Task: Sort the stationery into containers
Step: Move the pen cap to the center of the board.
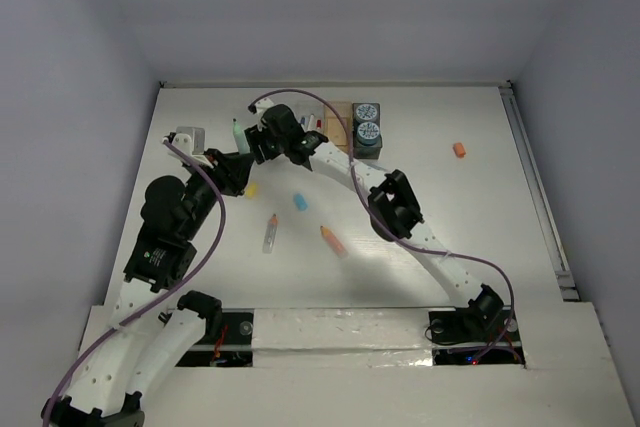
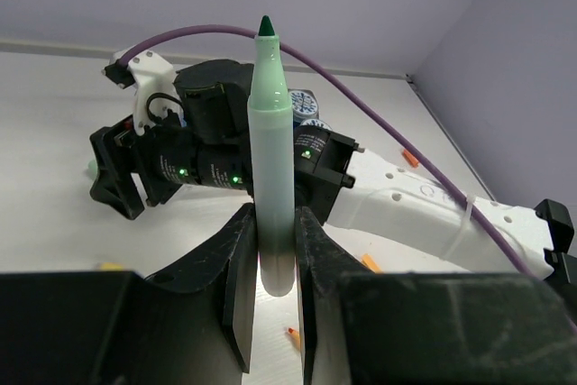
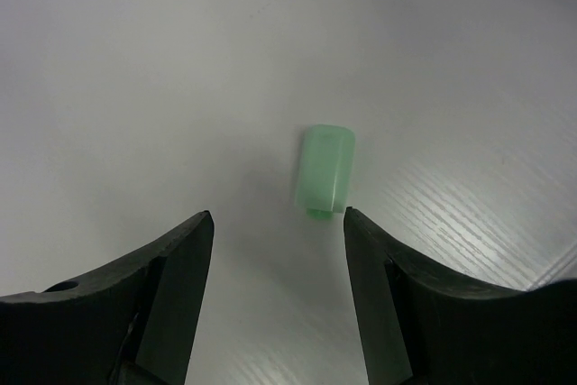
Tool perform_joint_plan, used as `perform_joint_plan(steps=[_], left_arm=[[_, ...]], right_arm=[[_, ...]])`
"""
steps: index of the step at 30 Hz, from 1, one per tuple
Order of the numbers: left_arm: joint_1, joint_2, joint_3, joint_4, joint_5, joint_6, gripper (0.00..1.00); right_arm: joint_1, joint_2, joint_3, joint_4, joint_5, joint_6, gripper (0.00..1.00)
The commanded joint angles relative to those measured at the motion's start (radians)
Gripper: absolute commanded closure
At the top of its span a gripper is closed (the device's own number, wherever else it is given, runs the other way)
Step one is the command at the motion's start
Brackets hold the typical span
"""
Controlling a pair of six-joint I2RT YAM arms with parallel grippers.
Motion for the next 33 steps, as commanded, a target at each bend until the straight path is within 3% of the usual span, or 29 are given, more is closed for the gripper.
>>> perform_joint_plan(steps=[1, 14, 19, 24, 28, 33], left_arm=[[-0.004, -0.01, 0.005, 0.077, 0.025, -0.012, 1.0], [-0.032, -0.084, -0.013, 0.106, 0.051, -0.039, 1.0], [-0.032, -0.11, -0.023, 0.09, 0.045, -0.065, 1.0], [-0.032, -0.127, -0.012, 0.059, 0.002, -0.076, 1.0], [-0.032, -0.118, 0.011, 0.045, 0.004, -0.087, 1.0], [-0.032, -0.128, 0.03, 0.028, 0.035, -0.117, 1.0]], right_arm=[[-0.002, 0.02, 0.068, 0.044, 0.055, -0.029, 0.35], [0.007, 0.023, 0.091, -0.034, 0.11, 0.012, 0.44], [0.016, 0.053, 0.141, -0.057, 0.104, 0.002, 0.41], [0.016, 0.014, 0.049, -0.04, 0.098, 0.046, 0.41], [0.016, 0.052, 0.121, -0.089, 0.11, 0.07, 0.37], [0.016, 0.058, 0.017, -0.058, 0.115, 0.136, 0.32]])
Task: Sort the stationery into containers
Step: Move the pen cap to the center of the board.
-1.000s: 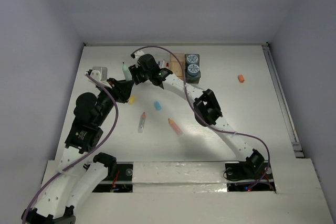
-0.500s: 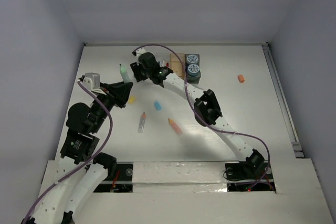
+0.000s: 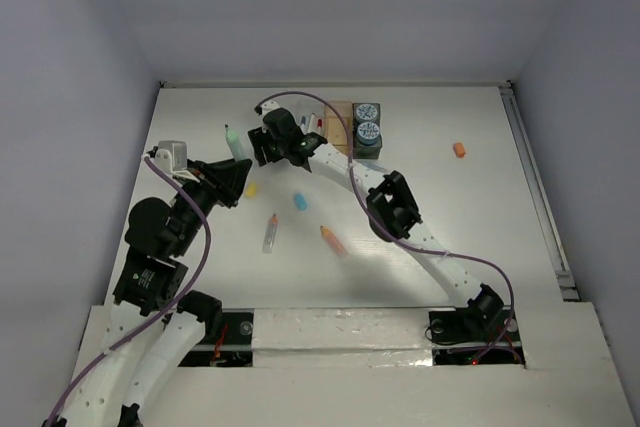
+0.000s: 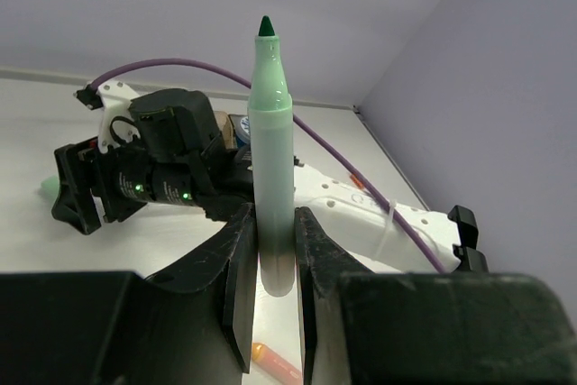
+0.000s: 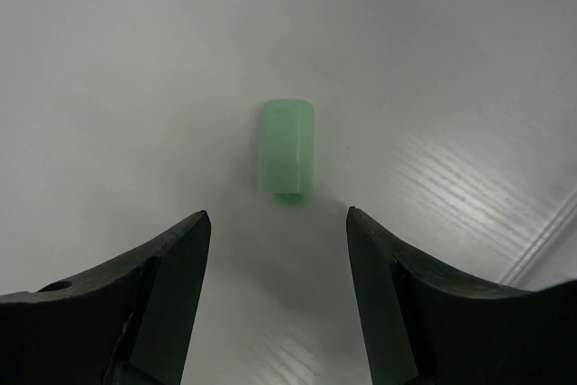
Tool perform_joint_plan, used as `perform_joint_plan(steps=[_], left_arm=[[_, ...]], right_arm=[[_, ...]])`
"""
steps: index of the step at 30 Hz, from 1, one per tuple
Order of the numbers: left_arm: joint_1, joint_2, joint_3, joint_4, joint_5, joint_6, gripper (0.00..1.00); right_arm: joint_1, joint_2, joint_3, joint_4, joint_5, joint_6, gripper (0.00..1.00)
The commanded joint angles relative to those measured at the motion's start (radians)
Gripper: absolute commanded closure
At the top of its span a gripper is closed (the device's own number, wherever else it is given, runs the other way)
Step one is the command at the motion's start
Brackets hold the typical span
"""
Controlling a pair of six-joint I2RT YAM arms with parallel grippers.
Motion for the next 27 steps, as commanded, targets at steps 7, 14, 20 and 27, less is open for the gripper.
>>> perform_joint_plan(steps=[7, 14, 20, 27], left_arm=[[-0.004, -0.064, 0.063, -0.053, 0.014, -0.029, 1.0], [-0.004, -0.081, 0.03, -0.013, 0.037, -0.043, 1.0], [-0.004, -0.093, -0.01, 0.01, 0.062, -0.034, 1.0], [-0.004, -0.11, -0.032, -0.002, 0.059, 0.0, 1.0]], right_arm=[[0.009, 0.069, -0.015, 0.021, 0.033, 0.112, 0.31], [0.009, 0.106, 0.06, -0.018, 0.036, 0.113, 0.44], [0.009, 0.108, 0.059, 0.006, 0.007, 0.115, 0.46], [0.009, 0.115, 0.071, 0.012, 0.004, 0.135, 0.52]])
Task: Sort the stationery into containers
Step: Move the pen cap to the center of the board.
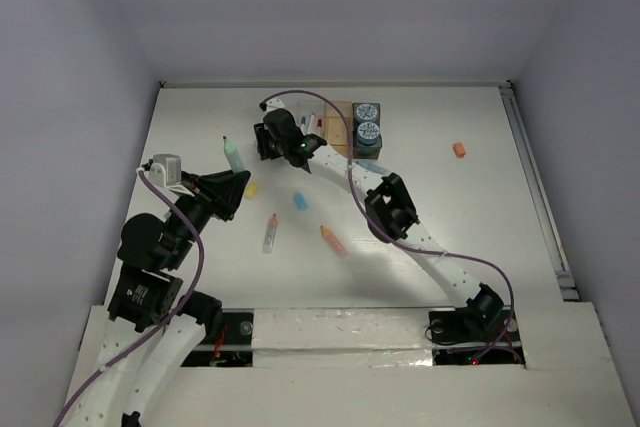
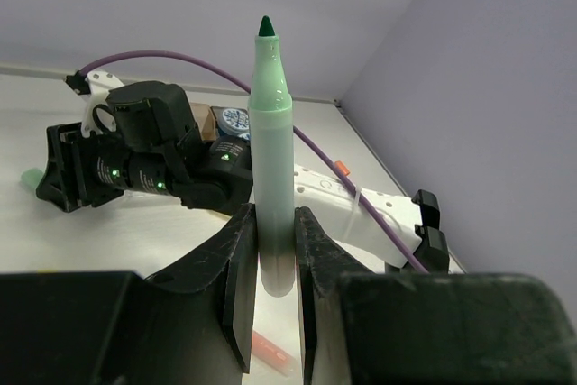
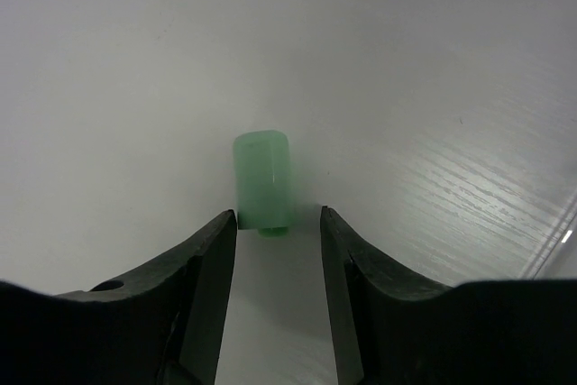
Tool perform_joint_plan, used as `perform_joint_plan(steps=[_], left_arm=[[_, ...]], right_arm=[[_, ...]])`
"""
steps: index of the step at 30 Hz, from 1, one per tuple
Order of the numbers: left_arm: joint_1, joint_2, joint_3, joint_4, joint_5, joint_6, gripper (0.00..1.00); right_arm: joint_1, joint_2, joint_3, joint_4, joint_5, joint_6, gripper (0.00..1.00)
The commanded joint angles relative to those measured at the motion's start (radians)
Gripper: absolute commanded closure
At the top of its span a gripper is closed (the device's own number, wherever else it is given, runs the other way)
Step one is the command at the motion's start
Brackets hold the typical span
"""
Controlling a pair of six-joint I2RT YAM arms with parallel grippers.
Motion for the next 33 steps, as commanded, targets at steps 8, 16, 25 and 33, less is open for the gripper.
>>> perform_joint_plan(steps=[8, 16, 25, 33], left_arm=[[-0.024, -0.028, -0.029, 0.056, 0.006, 0.03, 1.0], [-0.024, -0.027, -0.025, 0.031, -0.017, 0.048, 1.0], [-0.024, -0.016, -0.031, 0.039, -0.02, 0.048, 1.0], [-0.024, -0.001, -0.029, 0.053, -0.012, 0.041, 1.0]], right_arm=[[0.009, 0.045, 0.004, 0.002, -0.035, 0.03, 0.6], [0.009, -0.015, -0.148, 0.099, -0.026, 0.075, 0.72], [0.009, -0.294, -0.574, 0.333, 0.025, 0.073, 0.75], [0.051, -0.535, -0.92, 0.423, 0.09, 0.099, 0.73]])
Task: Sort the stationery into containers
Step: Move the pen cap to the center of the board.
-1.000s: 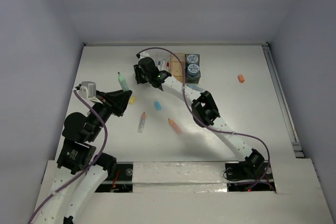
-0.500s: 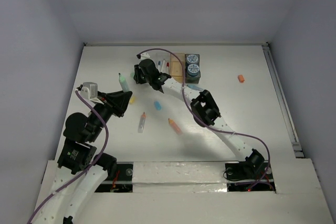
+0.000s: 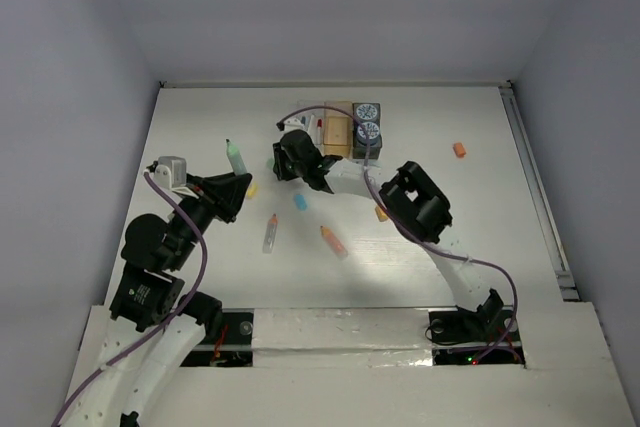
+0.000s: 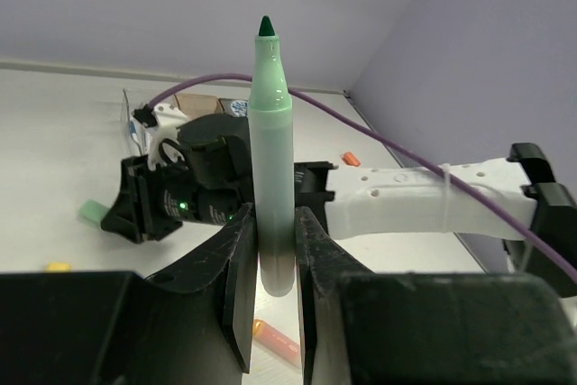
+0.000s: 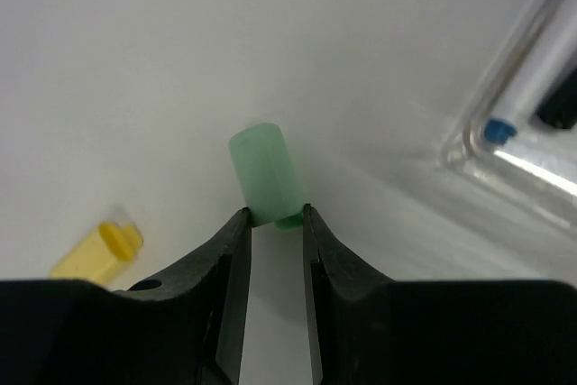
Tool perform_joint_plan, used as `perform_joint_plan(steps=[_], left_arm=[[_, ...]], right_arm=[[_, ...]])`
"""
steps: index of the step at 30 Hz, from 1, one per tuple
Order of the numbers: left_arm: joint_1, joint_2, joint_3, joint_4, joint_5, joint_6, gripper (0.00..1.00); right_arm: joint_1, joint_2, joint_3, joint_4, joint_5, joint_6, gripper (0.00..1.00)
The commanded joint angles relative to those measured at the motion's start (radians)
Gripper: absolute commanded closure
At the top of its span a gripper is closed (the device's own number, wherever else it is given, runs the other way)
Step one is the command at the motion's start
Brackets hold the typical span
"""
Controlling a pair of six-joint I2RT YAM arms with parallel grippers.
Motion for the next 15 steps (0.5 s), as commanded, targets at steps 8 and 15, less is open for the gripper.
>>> perform_joint_plan(steps=[8, 15], left_arm=[[-0.005, 0.031, 0.0, 0.057, -0.004, 0.029, 1.0], [-0.005, 0.046, 0.035, 0.014, -0.051, 0.112, 1.0]], right_arm=[[0.073, -0.259, -0.343, 0.029, 0.087, 0.166, 0.51], [0.084, -0.289, -0.319, -0.049, 0.125, 0.107, 0.29]])
